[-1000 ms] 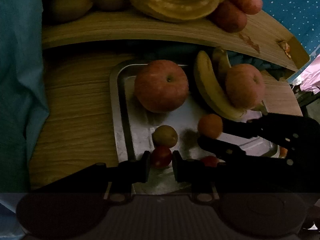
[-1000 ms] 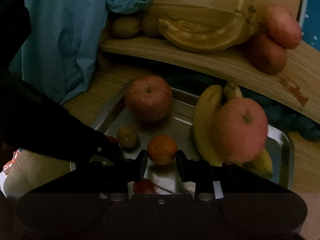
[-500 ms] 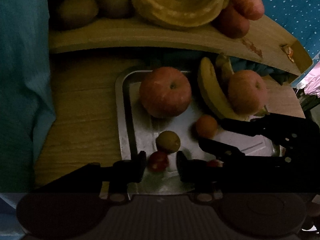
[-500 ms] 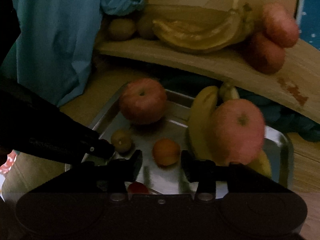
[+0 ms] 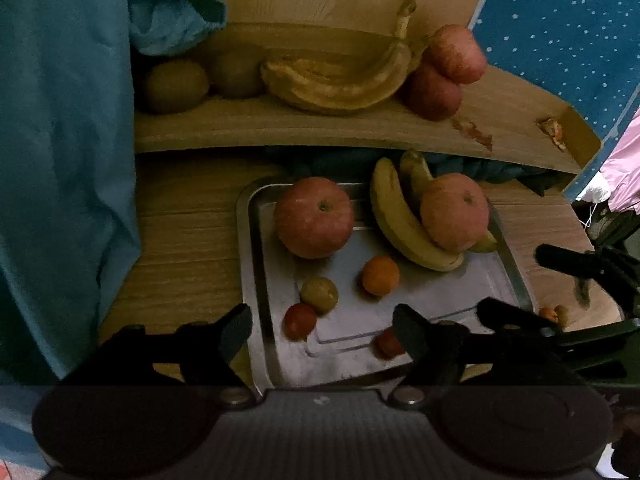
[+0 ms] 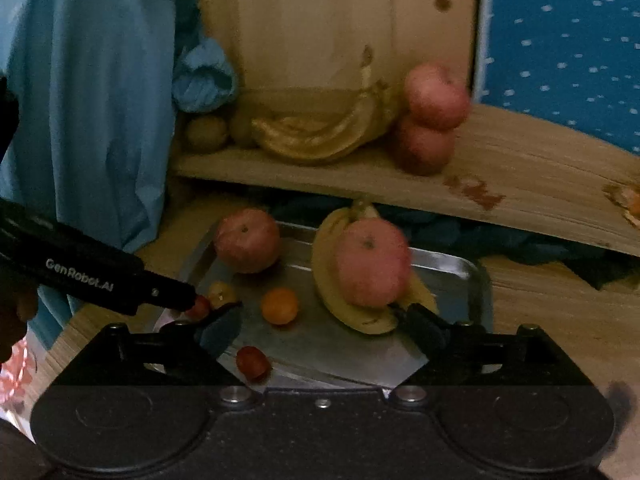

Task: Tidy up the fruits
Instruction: 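Open the left gripper to drop the tomato while the right gripper releases the orange, then withdraw both tools from the tray toward the loose mandarin and kiwi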

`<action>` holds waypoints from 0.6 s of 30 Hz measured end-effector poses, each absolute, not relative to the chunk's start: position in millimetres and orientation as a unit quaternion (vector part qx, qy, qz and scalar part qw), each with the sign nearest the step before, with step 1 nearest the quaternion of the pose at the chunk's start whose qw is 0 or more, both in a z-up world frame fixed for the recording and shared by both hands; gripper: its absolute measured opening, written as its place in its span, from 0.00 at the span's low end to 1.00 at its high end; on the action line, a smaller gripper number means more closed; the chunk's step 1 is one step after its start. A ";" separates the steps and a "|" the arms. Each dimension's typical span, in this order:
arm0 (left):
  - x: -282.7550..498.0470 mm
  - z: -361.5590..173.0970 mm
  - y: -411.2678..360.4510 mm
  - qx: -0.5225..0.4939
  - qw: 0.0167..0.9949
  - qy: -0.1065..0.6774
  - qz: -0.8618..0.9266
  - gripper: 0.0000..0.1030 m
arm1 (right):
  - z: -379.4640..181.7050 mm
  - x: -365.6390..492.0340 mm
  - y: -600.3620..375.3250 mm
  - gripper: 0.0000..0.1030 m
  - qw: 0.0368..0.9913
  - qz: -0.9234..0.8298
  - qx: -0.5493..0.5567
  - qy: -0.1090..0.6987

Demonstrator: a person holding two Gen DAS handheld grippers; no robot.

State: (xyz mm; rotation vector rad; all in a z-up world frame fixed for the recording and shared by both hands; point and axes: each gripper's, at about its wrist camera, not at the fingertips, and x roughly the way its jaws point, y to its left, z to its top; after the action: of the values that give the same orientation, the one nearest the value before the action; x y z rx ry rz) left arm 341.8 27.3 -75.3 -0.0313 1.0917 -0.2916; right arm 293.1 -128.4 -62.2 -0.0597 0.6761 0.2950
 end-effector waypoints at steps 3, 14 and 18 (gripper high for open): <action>331.9 -69.0 28.1 -0.013 0.848 0.512 -0.136 0.88 | -55.8 279.1 -137.8 0.96 0.937 0.132 -0.020 0.323; 300.7 -68.5 29.5 0.002 0.851 0.507 -0.135 1.00 | -56.9 232.0 -153.0 0.99 0.943 0.096 -0.008 0.320; 286.3 -74.9 36.3 0.006 0.846 0.519 -0.127 1.00 | -66.9 218.8 -154.7 0.99 0.939 0.086 0.000 0.332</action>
State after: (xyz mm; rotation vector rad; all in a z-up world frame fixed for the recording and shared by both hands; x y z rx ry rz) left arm 286.3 36.3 -74.9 0.0120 1.0941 -0.2670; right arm 218.8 -154.7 -66.9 -0.0005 0.6780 0.1763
